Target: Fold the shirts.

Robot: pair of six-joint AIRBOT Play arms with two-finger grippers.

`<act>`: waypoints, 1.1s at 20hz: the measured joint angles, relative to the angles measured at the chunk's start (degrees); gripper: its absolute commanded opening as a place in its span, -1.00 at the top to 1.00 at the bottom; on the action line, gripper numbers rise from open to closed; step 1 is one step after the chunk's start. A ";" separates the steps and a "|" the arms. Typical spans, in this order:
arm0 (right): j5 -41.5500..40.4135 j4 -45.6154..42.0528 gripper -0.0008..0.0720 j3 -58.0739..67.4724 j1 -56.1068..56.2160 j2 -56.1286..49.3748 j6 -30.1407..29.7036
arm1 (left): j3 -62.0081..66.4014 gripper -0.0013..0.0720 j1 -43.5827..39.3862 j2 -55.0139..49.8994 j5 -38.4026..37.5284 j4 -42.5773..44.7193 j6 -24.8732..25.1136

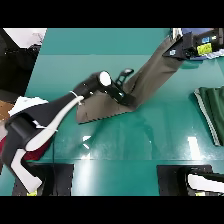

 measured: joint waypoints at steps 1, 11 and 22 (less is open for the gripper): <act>-0.13 0.00 0.94 0.02 0.39 0.00 -0.09 | 0.11 0.89 1.95 1.99 -0.63 1.18 0.07; -10.08 5.62 0.86 0.09 20.68 -10.49 -6.82 | 0.28 0.89 27.45 23.69 -4.11 7.65 0.59; -14.38 12.59 -0.53 -0.09 31.32 -23.10 -16.06 | 0.28 0.89 37.35 29.35 -10.64 9.81 0.59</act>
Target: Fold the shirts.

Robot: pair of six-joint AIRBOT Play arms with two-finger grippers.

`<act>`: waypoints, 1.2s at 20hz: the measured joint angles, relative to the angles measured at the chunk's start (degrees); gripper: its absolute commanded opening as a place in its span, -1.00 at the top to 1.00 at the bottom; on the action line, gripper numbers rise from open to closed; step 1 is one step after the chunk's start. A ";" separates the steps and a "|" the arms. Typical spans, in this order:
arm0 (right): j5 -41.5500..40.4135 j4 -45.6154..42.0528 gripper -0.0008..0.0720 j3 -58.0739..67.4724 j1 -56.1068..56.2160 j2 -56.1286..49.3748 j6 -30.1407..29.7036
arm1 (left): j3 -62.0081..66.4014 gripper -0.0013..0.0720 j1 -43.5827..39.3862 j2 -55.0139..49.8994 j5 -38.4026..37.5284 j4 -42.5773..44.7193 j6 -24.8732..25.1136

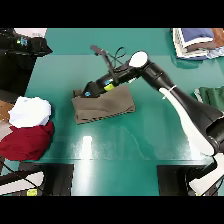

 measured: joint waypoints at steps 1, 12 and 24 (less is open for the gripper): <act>1.88 -2.19 -0.53 -0.50 -2.16 0.59 0.96 | 0.00 0.89 0.11 0.04 -0.55 0.02 0.02; 4.96 -9.27 -0.85 -19.87 -28.39 2.19 4.02 | 0.00 0.89 0.31 -0.13 -2.84 0.17 0.04; -0.07 2.03 0.02 -21.90 -20.22 -7.37 1.16 | 0.00 0.89 0.22 -0.15 -3.04 -0.09 0.02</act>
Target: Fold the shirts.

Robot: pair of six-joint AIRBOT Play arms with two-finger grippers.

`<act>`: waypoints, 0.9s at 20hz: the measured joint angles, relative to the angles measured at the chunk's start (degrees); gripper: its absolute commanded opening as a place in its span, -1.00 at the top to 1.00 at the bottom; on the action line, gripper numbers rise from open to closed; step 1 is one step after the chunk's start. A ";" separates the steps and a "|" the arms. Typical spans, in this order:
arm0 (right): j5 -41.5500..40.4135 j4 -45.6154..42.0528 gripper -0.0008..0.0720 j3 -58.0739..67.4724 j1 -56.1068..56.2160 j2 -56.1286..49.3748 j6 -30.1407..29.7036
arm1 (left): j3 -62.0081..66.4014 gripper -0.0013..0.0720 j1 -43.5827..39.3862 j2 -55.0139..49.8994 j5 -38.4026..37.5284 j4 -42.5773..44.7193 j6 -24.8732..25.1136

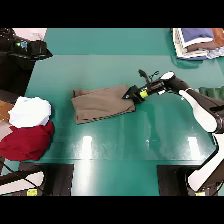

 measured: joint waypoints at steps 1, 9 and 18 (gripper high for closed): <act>-0.59 -0.68 0.57 0.48 1.03 -0.26 -0.48 | 0.00 0.89 0.00 0.00 0.00 -0.04 0.00; -1.14 -0.48 0.94 5.40 0.46 3.13 -3.32 | 0.00 0.89 -4.39 0.00 -1.01 -0.13 -0.13; -2.25 -0.33 0.94 -6.25 -30.77 26.64 -3.41 | 0.00 0.89 -15.13 0.00 3.87 -0.13 1.18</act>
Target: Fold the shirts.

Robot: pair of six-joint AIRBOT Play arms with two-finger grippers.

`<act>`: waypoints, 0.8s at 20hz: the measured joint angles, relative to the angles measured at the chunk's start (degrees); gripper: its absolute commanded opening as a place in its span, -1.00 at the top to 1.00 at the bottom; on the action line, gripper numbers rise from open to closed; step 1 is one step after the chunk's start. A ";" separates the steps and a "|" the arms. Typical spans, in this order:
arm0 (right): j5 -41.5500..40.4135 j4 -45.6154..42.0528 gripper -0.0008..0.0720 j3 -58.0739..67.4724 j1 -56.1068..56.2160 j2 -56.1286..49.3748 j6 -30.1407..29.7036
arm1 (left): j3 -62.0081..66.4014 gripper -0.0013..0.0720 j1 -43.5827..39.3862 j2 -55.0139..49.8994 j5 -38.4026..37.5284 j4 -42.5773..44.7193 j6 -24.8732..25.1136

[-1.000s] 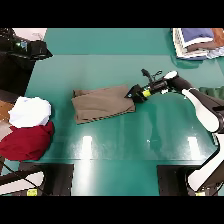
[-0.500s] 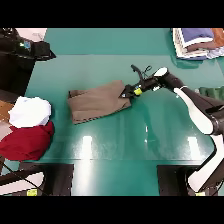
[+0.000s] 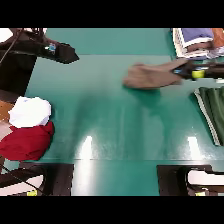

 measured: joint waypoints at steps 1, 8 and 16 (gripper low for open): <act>-0.07 0.00 0.94 -0.63 -4.00 1.75 -0.02 | 0.00 0.89 -0.81 0.00 0.94 0.02 0.04; -3.54 0.11 0.94 2.10 -22.67 4.15 -0.79 | 0.00 0.89 -4.68 0.00 5.66 -0.07 0.20; -1.60 0.15 0.94 19.32 -27.08 -1.64 -1.16 | 0.00 0.89 -5.29 -0.02 6.25 -0.13 -0.02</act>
